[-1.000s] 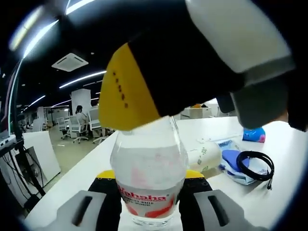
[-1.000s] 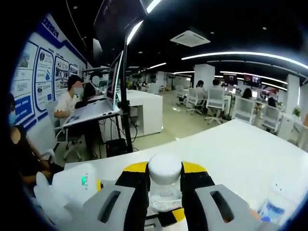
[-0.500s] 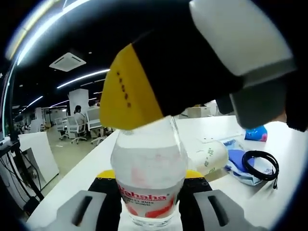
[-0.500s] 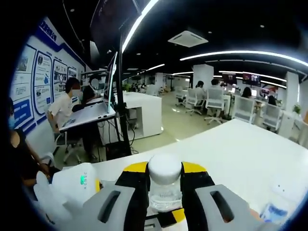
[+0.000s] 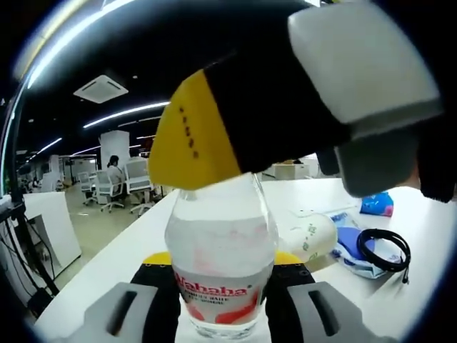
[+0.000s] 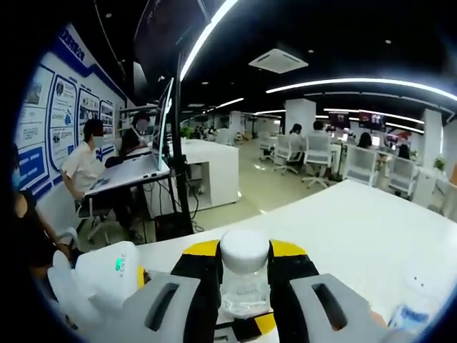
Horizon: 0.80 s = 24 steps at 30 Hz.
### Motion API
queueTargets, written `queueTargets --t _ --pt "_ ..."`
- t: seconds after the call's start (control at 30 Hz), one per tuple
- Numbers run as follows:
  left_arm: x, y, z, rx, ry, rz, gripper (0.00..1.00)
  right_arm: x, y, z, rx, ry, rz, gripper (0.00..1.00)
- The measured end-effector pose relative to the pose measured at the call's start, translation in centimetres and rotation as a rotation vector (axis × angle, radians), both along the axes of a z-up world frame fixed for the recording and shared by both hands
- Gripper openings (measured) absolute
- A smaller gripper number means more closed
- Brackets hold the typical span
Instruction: Arrange the tabletop items into an orderly group along one side of the table until the central work area is clear of visible clutter.
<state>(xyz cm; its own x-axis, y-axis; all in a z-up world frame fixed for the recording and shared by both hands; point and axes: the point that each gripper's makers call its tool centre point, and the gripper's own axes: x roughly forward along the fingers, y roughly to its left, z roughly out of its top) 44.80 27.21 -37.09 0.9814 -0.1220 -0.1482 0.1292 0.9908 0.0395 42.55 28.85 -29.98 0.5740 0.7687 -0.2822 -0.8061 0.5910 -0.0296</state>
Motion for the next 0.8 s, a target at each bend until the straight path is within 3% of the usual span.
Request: queueTargets --t 0.8 --pt "0.29 -0.03 -0.12 0.000 -0.004 -0.013 0.45 0.34 0.15 -0.14 0.031 0.012 0.014 0.22"
